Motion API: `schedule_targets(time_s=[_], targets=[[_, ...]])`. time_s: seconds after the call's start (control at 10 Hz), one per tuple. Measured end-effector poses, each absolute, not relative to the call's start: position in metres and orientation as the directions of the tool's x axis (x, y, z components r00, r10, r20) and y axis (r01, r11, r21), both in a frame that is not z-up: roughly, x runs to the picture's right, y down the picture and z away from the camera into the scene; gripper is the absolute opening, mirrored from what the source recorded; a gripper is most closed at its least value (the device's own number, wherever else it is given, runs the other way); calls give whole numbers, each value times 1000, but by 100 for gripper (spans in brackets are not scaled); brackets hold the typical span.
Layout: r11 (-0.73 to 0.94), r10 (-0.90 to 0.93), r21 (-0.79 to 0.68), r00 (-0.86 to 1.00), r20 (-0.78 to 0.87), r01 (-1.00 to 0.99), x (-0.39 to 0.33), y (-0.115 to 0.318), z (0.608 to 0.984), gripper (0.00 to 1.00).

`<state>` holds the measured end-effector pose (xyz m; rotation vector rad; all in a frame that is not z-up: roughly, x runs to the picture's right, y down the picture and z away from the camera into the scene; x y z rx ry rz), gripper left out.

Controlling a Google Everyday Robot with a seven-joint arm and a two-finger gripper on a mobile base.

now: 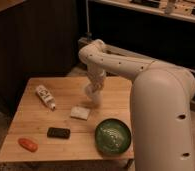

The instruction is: Pick up the ceramic cup

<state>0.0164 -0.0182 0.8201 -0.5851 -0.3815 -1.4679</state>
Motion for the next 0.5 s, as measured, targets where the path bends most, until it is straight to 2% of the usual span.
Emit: schedule_targets(time_s=[0.5], targets=[[-28,-803,-126,53,594,992,13,-27,805,3]])
